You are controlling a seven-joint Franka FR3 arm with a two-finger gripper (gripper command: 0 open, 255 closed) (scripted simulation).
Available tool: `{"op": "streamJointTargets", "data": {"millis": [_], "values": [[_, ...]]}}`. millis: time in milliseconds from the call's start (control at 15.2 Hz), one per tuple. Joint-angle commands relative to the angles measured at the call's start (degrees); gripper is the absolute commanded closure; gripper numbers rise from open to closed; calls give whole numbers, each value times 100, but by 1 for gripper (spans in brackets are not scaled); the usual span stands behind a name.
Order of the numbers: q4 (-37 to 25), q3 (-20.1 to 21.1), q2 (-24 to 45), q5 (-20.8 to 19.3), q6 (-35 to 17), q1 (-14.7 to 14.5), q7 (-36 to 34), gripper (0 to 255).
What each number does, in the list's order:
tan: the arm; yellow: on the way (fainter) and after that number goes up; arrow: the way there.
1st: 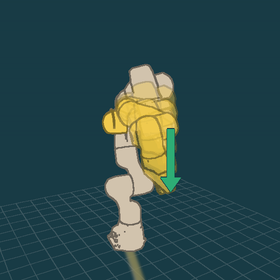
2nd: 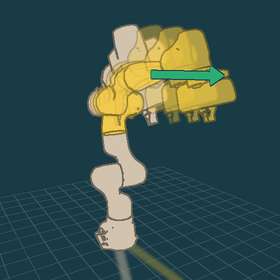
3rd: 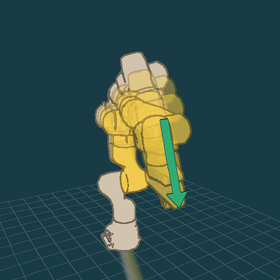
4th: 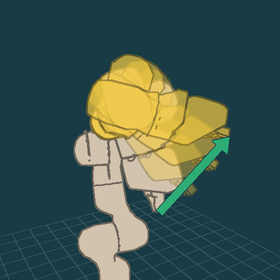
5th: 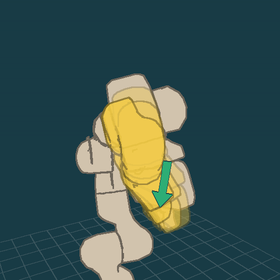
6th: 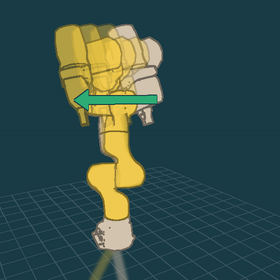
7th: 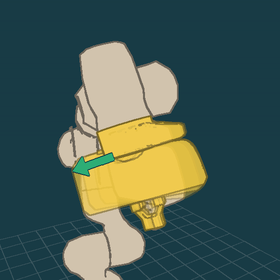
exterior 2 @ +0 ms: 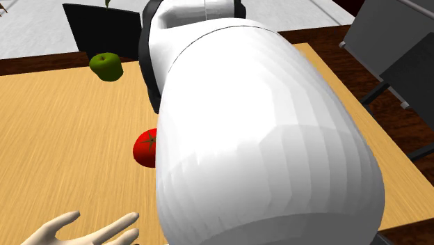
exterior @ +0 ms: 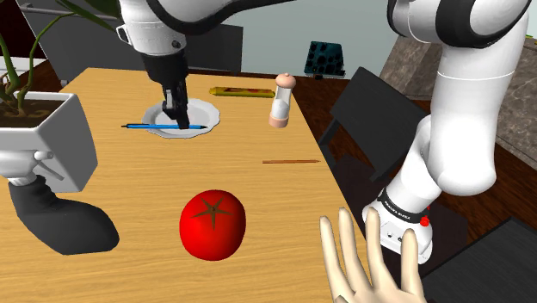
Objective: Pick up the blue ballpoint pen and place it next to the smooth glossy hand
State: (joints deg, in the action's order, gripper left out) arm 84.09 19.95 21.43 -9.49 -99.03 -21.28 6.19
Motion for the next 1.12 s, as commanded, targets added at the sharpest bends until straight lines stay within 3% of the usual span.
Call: {"op": "streamJointTargets", "data": {"millis": [0, 858, 1056], "values": [[-123, 6, -33, 13, 155, -4, 15, 255], [-1300, 24, 85, -13, 1213, -119, 69, 255], [-92, 99, -776, 254, 830, 44, 35, 255]]}}
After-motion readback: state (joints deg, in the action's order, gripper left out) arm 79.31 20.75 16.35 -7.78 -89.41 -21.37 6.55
